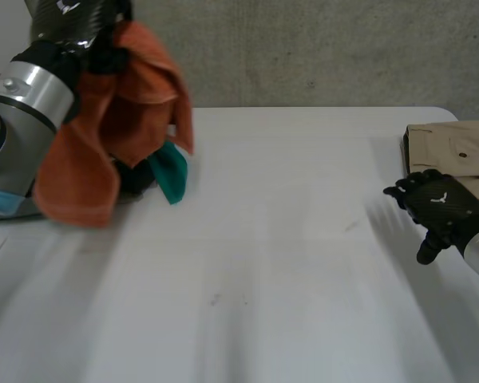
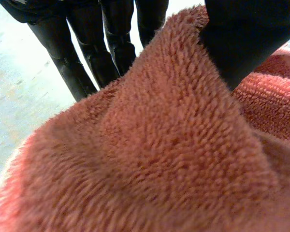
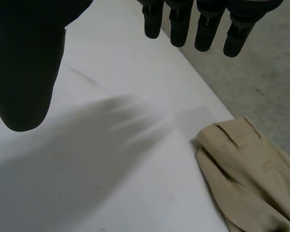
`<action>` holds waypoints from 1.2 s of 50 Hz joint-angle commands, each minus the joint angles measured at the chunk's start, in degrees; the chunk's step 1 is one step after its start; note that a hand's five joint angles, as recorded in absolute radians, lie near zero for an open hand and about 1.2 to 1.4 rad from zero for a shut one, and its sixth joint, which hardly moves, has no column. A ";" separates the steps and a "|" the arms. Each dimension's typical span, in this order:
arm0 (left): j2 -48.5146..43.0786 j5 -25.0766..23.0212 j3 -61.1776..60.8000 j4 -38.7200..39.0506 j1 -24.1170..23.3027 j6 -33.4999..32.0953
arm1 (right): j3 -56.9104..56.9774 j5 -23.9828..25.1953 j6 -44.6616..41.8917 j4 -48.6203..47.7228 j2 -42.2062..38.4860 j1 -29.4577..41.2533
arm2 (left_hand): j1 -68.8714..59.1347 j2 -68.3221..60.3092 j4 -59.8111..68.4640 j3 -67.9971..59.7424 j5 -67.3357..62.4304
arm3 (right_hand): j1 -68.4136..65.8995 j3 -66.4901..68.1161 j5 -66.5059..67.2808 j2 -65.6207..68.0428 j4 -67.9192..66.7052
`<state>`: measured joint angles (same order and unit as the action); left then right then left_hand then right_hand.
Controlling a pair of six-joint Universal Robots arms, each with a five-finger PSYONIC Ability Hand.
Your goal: Fold the laundry.
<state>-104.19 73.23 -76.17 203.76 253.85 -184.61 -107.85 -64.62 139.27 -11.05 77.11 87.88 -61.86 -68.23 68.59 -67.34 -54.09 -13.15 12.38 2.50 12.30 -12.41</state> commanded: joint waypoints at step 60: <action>-3.21 12.29 -34.93 -14.09 -10.74 -14.46 | -6.40 -2.36 -13.06 30.82 14.29 1.77 | 33.48 39.85 -40.21 38.96 35.70 | -14.78 15.55 15.43 15.63 -15.52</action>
<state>-105.12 88.50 -111.93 189.11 242.84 -197.63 -113.01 -66.81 131.46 15.88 91.01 91.96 -24.83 -24.77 24.99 -24.89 -15.19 -28.79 28.89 18.88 28.77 -29.04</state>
